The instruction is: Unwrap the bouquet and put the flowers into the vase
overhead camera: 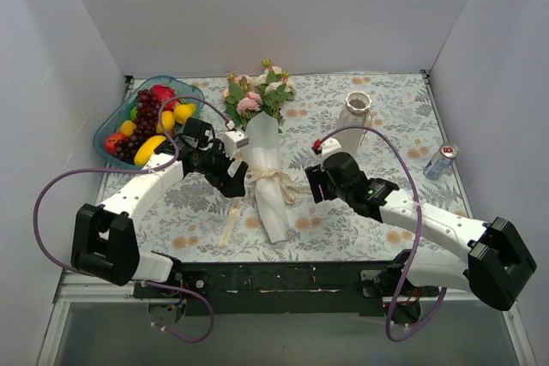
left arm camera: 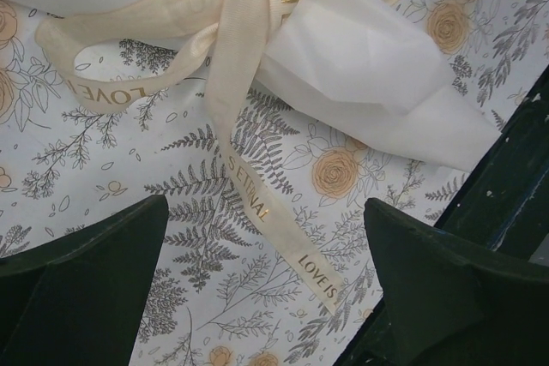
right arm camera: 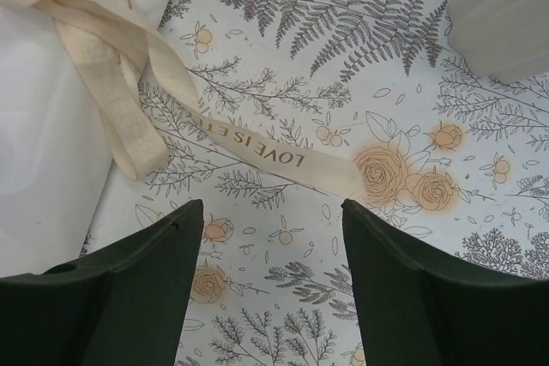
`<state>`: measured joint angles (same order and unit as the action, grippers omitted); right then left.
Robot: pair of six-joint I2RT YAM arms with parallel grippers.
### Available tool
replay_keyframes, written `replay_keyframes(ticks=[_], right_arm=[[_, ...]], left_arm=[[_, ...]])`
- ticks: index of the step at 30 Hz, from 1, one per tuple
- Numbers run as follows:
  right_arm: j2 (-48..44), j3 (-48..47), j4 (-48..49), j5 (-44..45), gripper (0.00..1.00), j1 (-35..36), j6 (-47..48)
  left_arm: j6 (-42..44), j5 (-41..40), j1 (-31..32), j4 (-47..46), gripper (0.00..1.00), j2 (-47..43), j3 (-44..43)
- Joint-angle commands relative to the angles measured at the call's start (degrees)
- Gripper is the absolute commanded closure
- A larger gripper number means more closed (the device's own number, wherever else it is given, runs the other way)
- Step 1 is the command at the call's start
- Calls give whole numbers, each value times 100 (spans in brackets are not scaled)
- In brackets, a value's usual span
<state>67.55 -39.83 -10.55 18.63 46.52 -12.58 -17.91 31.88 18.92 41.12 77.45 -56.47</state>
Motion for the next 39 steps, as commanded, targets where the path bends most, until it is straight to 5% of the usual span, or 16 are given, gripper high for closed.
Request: replay_keyframes(ticks=[1,8,13,14,17,28,29,31,39], right_arm=[[-198,99,360,-360,26,24,378],[-216,195,466,-615,26,24,598],[-75,125,483,-571,27,15,704],[-49,99,457,-554,27,6,713],[-22,90,509,-597,27,-3,722],[434,161,967,-931,25,-222,941],[513,117,967,-1036,25,-223,994],[829,-94,923,-1020,25,-240,1152],[1814,-613,905,-940,24,-249,1557]], left_arm=[[420,-190,156,-350,2,129,153],[464,-524,393,-912,10,542,294],[473,-621,481,-1124,40,841,259],[482,-621,490,-1159,52,877,242],[482,-621,499,-1229,62,991,224],[341,-779,543,-1537,61,1255,259],[315,-841,543,-1615,65,1272,250],[245,-937,552,-1669,100,1308,215],[121,-1359,543,-1608,100,869,180]])
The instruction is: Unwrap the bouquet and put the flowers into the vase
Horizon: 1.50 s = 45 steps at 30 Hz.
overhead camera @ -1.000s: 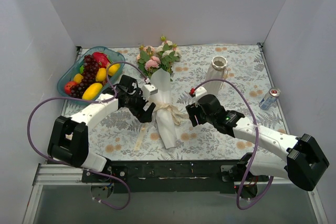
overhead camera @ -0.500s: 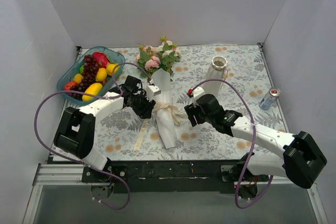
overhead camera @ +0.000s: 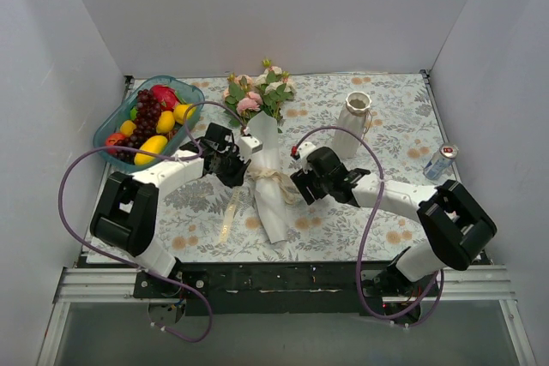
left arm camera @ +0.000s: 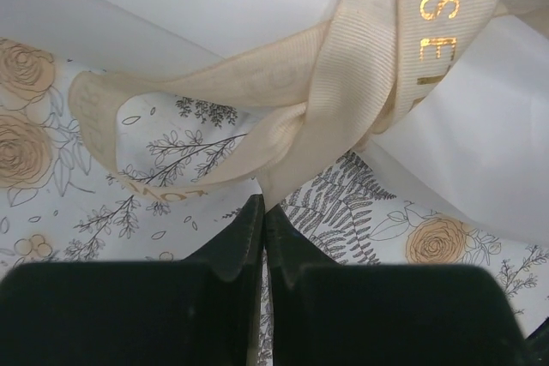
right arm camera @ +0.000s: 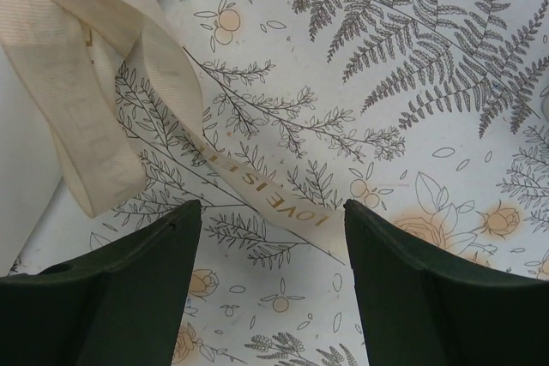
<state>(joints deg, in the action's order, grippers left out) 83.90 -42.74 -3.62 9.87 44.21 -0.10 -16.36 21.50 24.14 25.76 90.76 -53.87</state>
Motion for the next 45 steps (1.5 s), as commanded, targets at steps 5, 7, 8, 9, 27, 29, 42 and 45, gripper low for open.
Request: replay_keyframes(ticks=[5,7,8,9,27,29,42,45], right_arm=[[302,-287,546,-152,24,-9,519],[425,-331,564,-152,25,-8,590],[460,-366,599,-187,25,-8,616],[522,-366,634,-239,26,-8,634],[470,-182,643,-346,99,-8,406],[217,-60,564,-206,99,-8,318],[-2623,363,-780,2175,99,-8,-947],[-3019,293,-1254,2914,99,-8,-1264]], left_arm=[[-16,-392,20,113,100,-770,-27],[-60,-401,29,140,100,-797,-19],[-86,-409,21,149,100,-788,-27],[-95,-409,20,166,100,-788,-36],[-262,-576,21,316,100,-1087,-45],[-245,-629,20,385,100,-1131,-71],[-262,-1603,-102,869,100,-1482,-774],[-262,-1657,-251,1010,100,-1491,-1011]])
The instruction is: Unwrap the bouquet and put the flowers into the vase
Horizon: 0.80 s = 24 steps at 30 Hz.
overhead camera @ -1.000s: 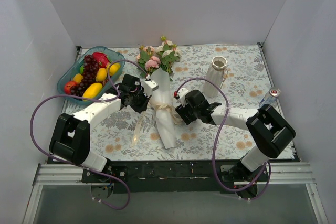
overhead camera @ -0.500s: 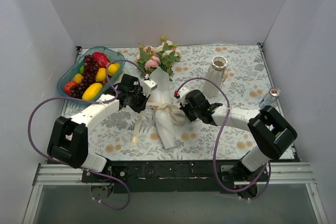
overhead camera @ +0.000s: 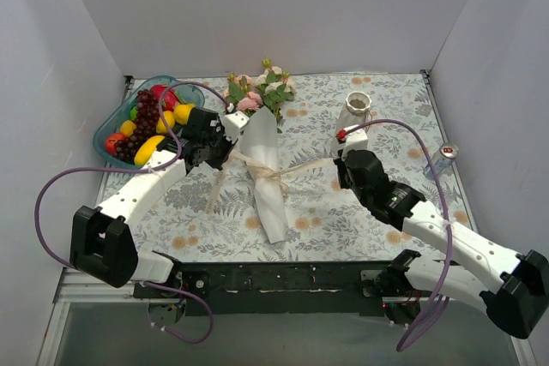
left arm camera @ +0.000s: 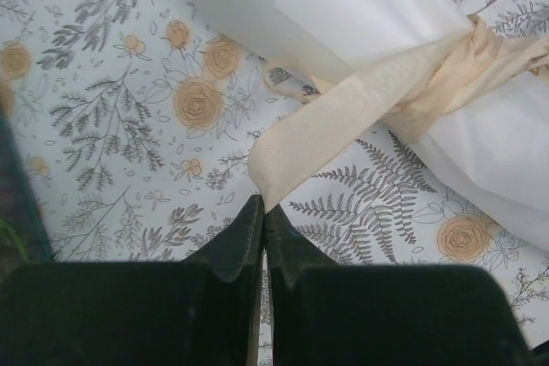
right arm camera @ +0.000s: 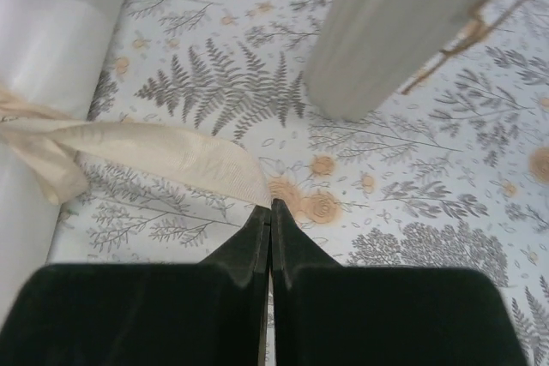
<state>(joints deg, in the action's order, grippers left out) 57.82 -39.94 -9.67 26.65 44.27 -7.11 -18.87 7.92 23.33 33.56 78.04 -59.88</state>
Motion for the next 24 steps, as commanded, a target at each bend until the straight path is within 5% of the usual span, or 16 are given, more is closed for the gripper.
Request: replay_keyframes(ticks=[1,8,15,24], right_arm=[[-473,-91,-920,1402,99,-24,-693],[-562,-479,-2002,2562,99,-33,-1256],[-536,-619,-2793,3152,99,-112,-1950],[71,-1156,-4769,4154,95,-182,-3532]], left_arm=[[-20,-335,-215,256,100,-245,-472],[173,-713,-987,441,100,-553,-656],[604,-222,-3129,643,100,-386,-1131],[736,140,-4416,459,100,-237,-1062]])
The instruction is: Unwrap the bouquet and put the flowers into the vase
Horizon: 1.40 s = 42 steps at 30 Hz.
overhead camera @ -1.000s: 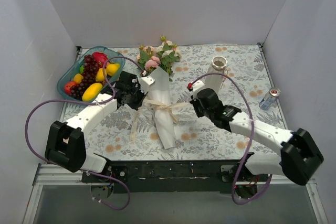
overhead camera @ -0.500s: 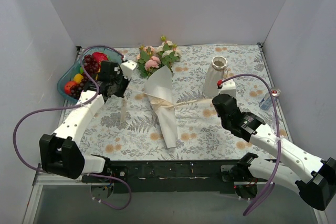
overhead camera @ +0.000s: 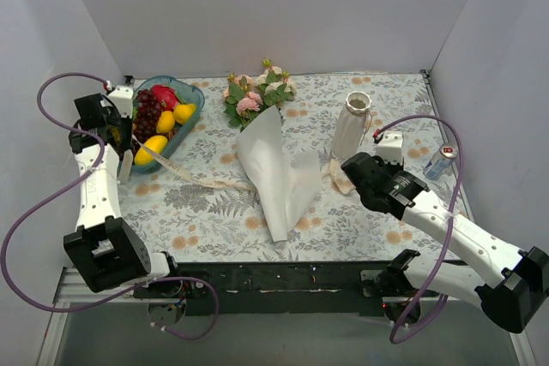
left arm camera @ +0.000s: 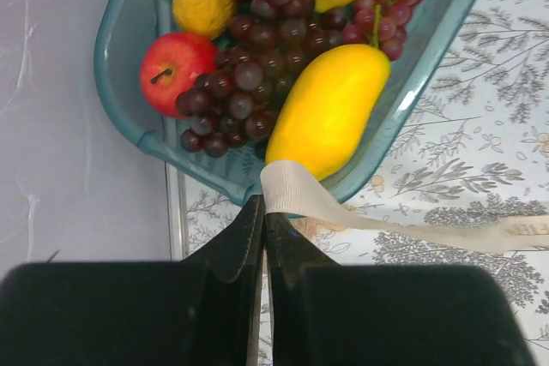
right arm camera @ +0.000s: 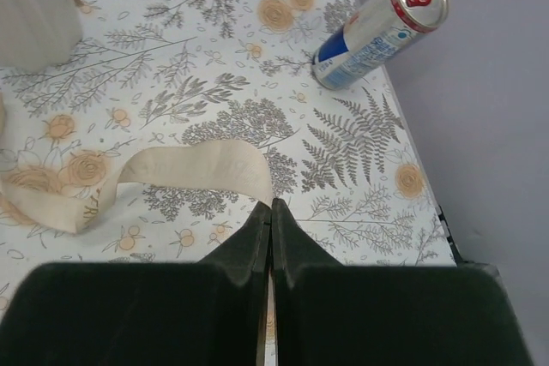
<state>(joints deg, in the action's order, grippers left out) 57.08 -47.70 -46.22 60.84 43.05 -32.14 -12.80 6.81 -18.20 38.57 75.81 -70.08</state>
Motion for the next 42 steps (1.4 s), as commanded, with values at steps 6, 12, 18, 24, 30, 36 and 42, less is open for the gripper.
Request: replay_keyframes(ticks=[6,12,18,24,30,36,42], right_arm=[[155,-591,-1120,649,51,-77,-910],[-329,-714,366,297,31,-68,908],[14,-1277,217,131,27,150,911],[66,-978,835,-415,27,556,1132],[-275,-496,1559,-731,27,617,1402],[-821,-29,1985,-1074,30,635,1588],[-1006,94,2064,-1232,33,705,1571]], left_arm=[[128,742,-272,335,2,-119,-206],[41,2279,-211,1398,2,161,-1462],[-311,2704,1061,1883,2,645,-2378],[-1020,3009,2522,900,2,1189,-1844],[-1154,2729,3331,336,2,2524,-2542],[-1287,3010,3489,362,2,3736,-3625],[-1383,2844,3577,152,2,4354,-4092]])
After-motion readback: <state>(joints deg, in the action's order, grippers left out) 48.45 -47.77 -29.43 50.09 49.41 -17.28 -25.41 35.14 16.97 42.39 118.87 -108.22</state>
